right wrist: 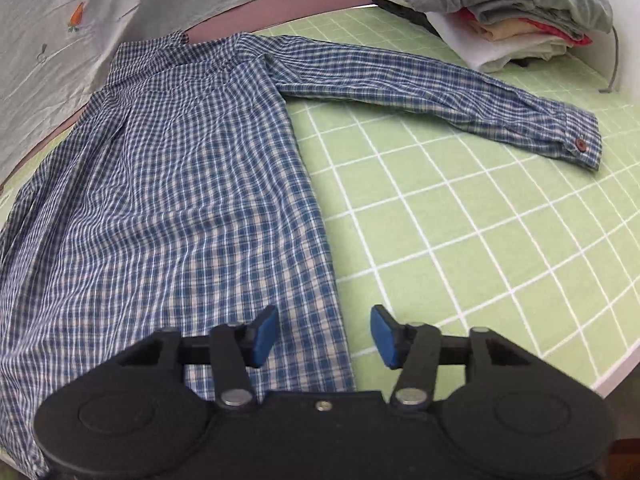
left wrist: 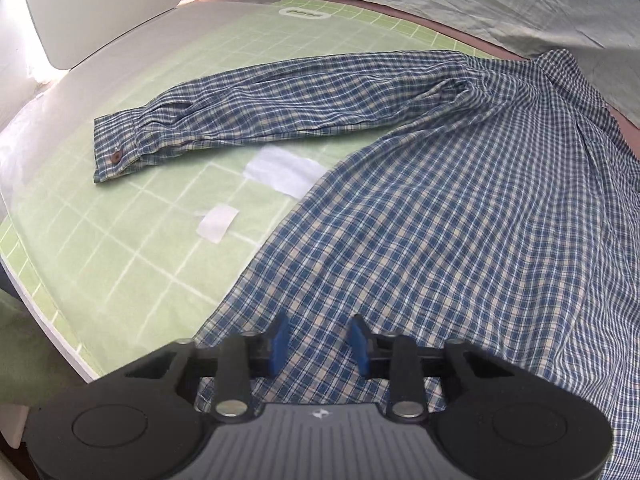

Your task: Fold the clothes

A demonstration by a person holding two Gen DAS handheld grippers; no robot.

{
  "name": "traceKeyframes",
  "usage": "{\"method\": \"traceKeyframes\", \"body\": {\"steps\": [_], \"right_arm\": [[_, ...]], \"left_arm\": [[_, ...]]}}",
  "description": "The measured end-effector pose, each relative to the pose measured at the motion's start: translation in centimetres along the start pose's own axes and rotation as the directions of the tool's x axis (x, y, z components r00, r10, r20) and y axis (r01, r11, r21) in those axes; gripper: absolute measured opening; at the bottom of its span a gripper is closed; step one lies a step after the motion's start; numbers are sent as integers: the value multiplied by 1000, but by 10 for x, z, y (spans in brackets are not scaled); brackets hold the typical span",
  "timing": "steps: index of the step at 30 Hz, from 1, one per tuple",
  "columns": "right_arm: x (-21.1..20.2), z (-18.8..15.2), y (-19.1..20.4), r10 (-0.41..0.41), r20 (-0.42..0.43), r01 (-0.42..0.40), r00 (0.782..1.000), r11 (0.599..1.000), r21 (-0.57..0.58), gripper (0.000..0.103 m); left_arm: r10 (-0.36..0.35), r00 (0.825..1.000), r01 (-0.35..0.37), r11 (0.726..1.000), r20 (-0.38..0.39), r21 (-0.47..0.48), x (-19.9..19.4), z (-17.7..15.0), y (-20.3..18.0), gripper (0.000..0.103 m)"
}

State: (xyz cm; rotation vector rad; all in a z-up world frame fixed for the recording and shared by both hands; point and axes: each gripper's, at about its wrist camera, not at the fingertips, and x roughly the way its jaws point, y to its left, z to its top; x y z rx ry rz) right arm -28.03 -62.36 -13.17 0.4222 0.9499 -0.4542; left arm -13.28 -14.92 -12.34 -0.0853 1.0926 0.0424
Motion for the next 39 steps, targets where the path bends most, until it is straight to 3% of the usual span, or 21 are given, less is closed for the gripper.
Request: {"method": "traceKeyframes", "body": {"steps": [1, 2, 6, 10, 15, 17, 18, 19, 21, 22, 24, 28, 32, 34, 39], "right_arm": [[-2, 0, 1, 4, 6, -4, 1000, 1000, -11, 10], [-4, 0, 2, 9, 12, -8, 1000, 1000, -22, 2], [-13, 0, 5, 26, 40, -23, 999, 998, -61, 0], [-44, 9, -3, 10, 121, -7, 993, 1000, -22, 0], [-24, 5, -7, -84, 54, 85, 995, 996, -20, 2], [-19, 0, 2, -192, 45, 195, 980, 979, -63, 4], [-20, -2, 7, -228, 56, 232, 972, 969, -84, 11], [-24, -2, 12, -234, 77, 241, 969, 966, -94, 33], [-28, -1, 24, -211, 96, 220, 973, 970, -98, 58], [-28, 0, 32, -195, 99, 205, 976, 974, -100, 57], [-28, 2, 47, -163, 104, 174, 981, 979, -104, 60], [-23, 2, 81, -115, 87, 123, 990, 989, -85, 78], [-8, -10, 116, -56, 30, 56, 998, 998, -16, 79], [1, -18, 133, -39, 4, 39, 999, 999, -4, 80], [9, -30, 166, -46, 6, 46, 999, 999, 19, 80]], "left_arm": [[-22, 1000, 22, 1000, -3, -11, 0, -1, 1, 4], [-38, 999, 38, 999, -4, -23, -1, -3, 2, 2], [-54, 997, 55, 998, 46, -25, -20, -7, 6, 0], [-24, 996, 25, 1000, 91, -16, -41, -10, 23, 0], [-52, 997, 57, 993, 50, -101, -32, -14, 45, 1], [-46, 997, 52, 993, 63, -104, -34, -14, 48, 2], [-45, 997, 52, 993, 66, -107, -35, -12, 49, 2], [-45, 997, 52, 993, 66, -107, -34, -10, 52, 6], [-47, 997, 53, 993, 65, -106, -33, -4, 57, 18], [-41, 997, 47, 993, 59, -110, -30, 0, 61, 24], [-31, 998, 37, 992, 50, -119, -23, 11, 71, 26], [-14, 999, 19, 993, 42, -120, -12, 38, 87, 37], [-1, 999, 6, 993, 46, -114, -1, 67, 102, 45], [8, 999, -2, 992, 49, -124, 6, 80, 111, 53], [2, 1000, 1, 992, 23, -125, 29, 109, 139, 56]]}}
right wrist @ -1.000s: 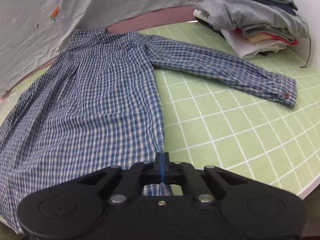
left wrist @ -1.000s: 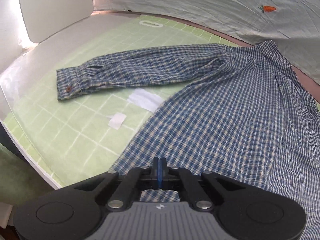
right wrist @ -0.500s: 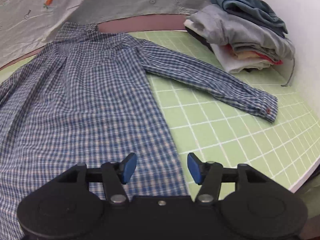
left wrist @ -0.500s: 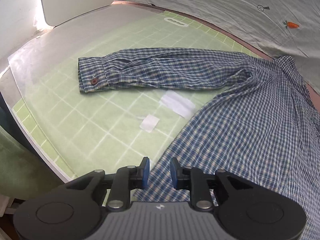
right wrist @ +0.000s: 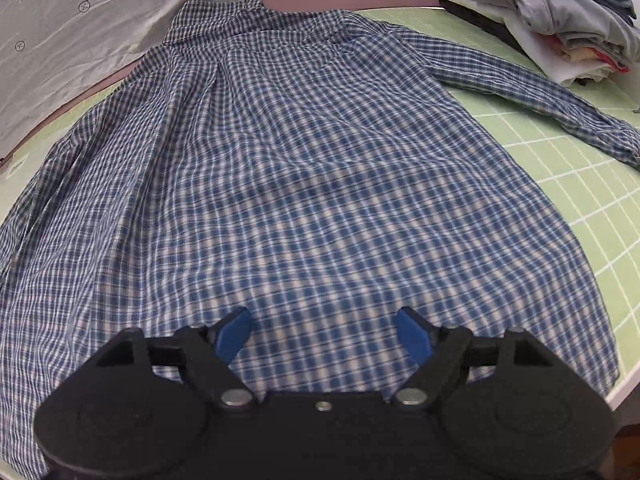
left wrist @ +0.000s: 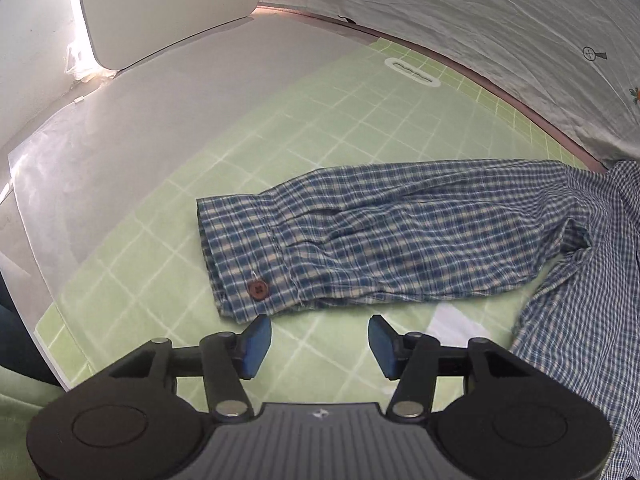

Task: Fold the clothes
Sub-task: 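Grasp the buttoned sleeve cuff with the left gripper and fold it across the shirt body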

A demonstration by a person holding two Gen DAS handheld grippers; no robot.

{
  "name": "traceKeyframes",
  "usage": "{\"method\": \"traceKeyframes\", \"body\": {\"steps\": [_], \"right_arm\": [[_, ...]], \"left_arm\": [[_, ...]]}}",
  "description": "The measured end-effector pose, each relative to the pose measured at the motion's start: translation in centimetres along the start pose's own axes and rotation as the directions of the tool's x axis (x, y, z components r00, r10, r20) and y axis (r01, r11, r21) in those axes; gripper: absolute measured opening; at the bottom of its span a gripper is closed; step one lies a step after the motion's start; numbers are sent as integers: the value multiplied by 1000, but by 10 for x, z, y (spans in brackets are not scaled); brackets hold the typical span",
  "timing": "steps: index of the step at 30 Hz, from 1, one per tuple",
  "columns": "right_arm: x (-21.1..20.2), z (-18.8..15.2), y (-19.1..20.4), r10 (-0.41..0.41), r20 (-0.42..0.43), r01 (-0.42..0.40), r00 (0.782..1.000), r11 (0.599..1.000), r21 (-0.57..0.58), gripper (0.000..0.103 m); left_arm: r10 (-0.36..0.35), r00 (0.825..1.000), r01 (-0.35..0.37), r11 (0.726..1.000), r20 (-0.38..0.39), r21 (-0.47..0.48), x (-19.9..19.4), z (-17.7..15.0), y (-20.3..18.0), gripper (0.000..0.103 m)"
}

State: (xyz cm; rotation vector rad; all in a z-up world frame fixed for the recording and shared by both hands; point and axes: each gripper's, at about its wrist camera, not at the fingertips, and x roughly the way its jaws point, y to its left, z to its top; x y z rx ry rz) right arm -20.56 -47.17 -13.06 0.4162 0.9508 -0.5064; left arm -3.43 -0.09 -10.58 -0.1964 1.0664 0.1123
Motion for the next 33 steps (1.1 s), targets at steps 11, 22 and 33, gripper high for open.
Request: {"method": "traceKeyframes", "body": {"steps": [11, 22, 33], "right_arm": [[9, -10, 35, -130, 40, 125, 991, 987, 102, 88], [17, -7, 58, -180, -10, 180, 984, 980, 89, 95], [17, -10, 60, -210, -11, 209, 978, 968, 138, 99]], "left_arm": [[-61, 996, 61, 998, -65, -11, 43, 43, 42, 67], [-49, 999, 50, 992, -15, 119, 57, 72, 42, 6], [10, 977, -40, 990, 213, 134, 64, 176, 38, 6]]}}
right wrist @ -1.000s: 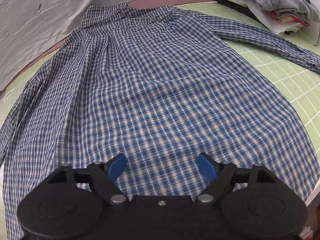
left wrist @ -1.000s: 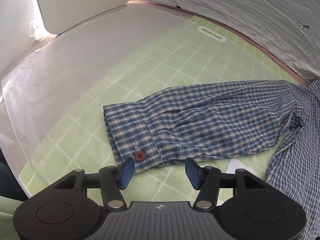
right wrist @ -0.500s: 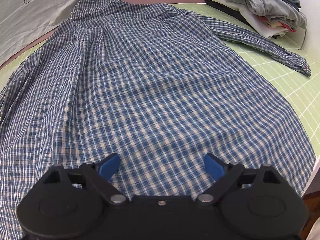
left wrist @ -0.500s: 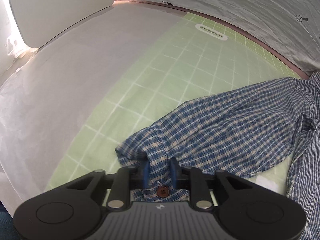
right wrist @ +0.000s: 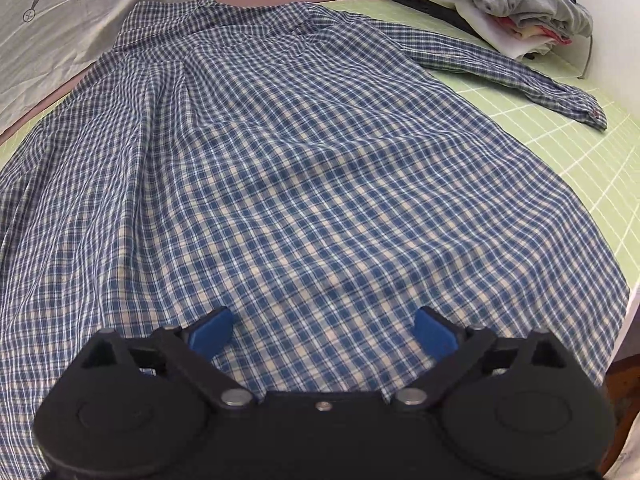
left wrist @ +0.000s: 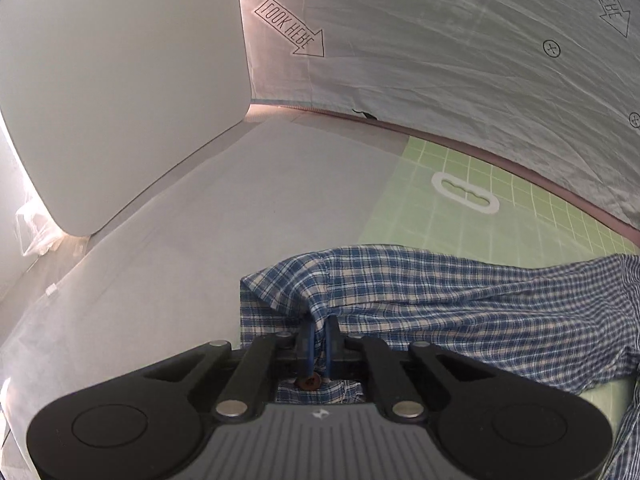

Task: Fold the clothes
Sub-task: 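Grasp the buttoned sleeve cuff with the left gripper and fold it across the shirt body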

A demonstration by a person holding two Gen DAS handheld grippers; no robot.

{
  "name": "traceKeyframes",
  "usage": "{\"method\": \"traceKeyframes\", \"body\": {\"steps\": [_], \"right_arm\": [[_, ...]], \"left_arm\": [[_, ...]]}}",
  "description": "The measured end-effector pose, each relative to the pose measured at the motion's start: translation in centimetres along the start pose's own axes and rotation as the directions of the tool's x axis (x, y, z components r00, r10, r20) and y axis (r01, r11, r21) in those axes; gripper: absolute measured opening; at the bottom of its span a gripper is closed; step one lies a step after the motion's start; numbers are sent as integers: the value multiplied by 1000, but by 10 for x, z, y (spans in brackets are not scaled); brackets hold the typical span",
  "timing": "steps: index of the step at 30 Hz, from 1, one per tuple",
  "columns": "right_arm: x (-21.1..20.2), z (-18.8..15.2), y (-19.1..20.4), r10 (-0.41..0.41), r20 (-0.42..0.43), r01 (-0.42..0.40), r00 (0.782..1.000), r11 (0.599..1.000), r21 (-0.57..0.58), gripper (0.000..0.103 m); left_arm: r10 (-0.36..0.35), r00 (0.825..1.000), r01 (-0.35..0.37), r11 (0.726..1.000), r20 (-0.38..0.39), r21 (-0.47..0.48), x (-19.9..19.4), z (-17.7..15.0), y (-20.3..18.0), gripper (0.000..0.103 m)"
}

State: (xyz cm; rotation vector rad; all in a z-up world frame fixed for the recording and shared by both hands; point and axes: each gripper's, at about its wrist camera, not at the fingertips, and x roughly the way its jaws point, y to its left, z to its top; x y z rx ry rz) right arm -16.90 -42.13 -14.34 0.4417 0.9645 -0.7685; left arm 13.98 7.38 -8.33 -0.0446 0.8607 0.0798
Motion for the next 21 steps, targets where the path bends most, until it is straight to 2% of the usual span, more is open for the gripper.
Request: {"method": "traceKeyframes", "body": {"steps": [6, 12, 15, 21], "right_arm": [[0, -3, -1, -14, 4, 14, 1000, 1000, 18, 103], [0, -4, -2, -20, 12, 20, 1000, 999, 26, 103], [0, -5, -2, -23, 15, 22, 1000, 999, 30, 103], [-1, -7, -1, -27, 26, 26, 999, 999, 34, 103]], "left_arm": [[22, 999, -23, 999, 37, 25, 15, 20, -2, 6], [10, 999, -11, 1000, 50, 8, 8, 20, -4, 6], [-51, 997, 51, 999, 50, -8, -4, 15, -11, 5], [-203, 979, 201, 978, 29, 61, -34, -15, -56, 5]]}}
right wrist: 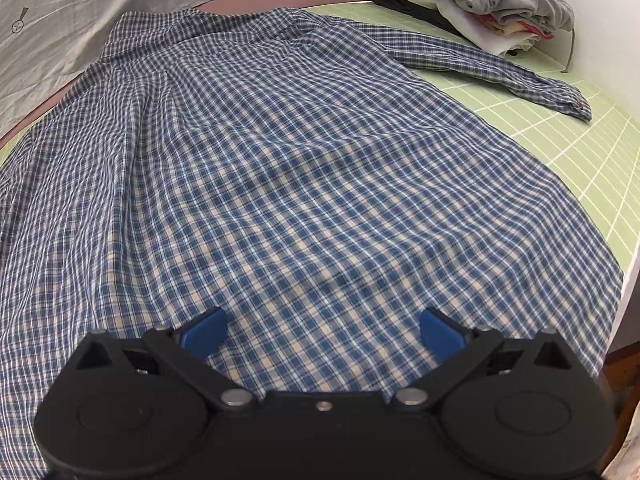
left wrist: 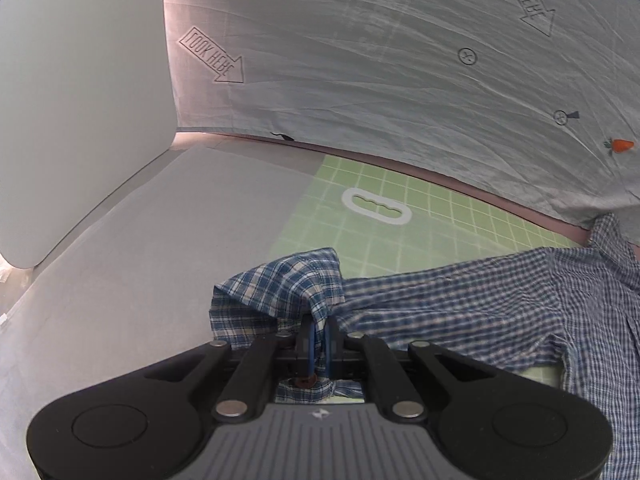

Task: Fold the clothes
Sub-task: 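Grasp the buttoned sleeve cuff with the left gripper and fold it across the shirt body, then release the folded sleeve with the left gripper and withdraw it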

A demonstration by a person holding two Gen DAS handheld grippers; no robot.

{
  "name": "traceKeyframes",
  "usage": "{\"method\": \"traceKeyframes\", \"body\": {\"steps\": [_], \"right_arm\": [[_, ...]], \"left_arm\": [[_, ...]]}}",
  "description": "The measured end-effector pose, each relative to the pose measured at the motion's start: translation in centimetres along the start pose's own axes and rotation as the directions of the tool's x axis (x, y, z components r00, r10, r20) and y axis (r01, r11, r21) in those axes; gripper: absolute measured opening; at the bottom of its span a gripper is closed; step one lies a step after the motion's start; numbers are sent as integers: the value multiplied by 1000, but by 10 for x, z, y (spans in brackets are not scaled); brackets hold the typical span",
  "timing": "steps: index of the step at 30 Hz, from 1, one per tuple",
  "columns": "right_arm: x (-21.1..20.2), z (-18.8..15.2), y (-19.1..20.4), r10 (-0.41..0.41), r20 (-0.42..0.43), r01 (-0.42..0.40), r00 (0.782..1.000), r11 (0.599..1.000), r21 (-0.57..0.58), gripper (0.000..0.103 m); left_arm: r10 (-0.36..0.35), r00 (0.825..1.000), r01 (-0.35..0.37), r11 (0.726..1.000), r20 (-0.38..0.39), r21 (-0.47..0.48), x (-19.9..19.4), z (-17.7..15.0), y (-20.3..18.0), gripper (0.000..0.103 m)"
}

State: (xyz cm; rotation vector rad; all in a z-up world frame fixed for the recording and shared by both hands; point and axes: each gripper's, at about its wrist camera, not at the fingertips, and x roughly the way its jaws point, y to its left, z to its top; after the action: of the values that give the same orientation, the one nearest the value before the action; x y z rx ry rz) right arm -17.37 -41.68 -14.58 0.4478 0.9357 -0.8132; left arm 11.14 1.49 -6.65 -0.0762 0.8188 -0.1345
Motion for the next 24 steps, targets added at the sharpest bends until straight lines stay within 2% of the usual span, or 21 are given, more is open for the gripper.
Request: {"method": "traceKeyframes", "body": {"steps": [4, 7, 9, 12, 14, 16, 19, 21, 24], "right_arm": [[-1, -1, -1, 8, 6, -8, 1000, 1000, -7, 103], [-1, -3, -2, 17, 13, -16, 1000, 1000, -16, 103], [-3, -4, -3, 21, 18, -21, 1000, 1000, -22, 103], [-3, -6, -5, 30, 25, -29, 999, 999, -32, 103], [-4, -6, -5, 35, 30, -33, 999, 999, -39, 103], [-4, -6, -6, 41, 33, -39, 999, 998, -47, 103], [-4, -6, -6, 50, 30, -48, 998, 997, -60, 103], [-4, -5, -7, 57, 25, -55, 998, 996, -69, 103], [-8, -1, -7, 31, 30, -28, 999, 996, -81, 102]], "left_arm": [[-98, 995, 99, 995, -26, 32, -12, -19, -43, 4], [-197, 980, 199, 978, -35, 56, -25, -30, -80, 4], [-271, 961, 274, 958, -47, 79, -34, -33, -105, 4], [-402, 912, 410, 904, -86, 119, -48, -43, -144, 4], [-440, 888, 456, 881, -138, 126, -51, -55, -166, 12], [-420, 890, 443, 889, -179, 116, -50, -66, -178, 45], [-383, 898, 416, 899, -217, 135, -51, -80, -187, 53], [-337, 916, 372, 916, -220, 148, -51, -83, -183, 60], [-256, 944, 288, 947, -207, 142, -53, -87, -170, 62]]}}
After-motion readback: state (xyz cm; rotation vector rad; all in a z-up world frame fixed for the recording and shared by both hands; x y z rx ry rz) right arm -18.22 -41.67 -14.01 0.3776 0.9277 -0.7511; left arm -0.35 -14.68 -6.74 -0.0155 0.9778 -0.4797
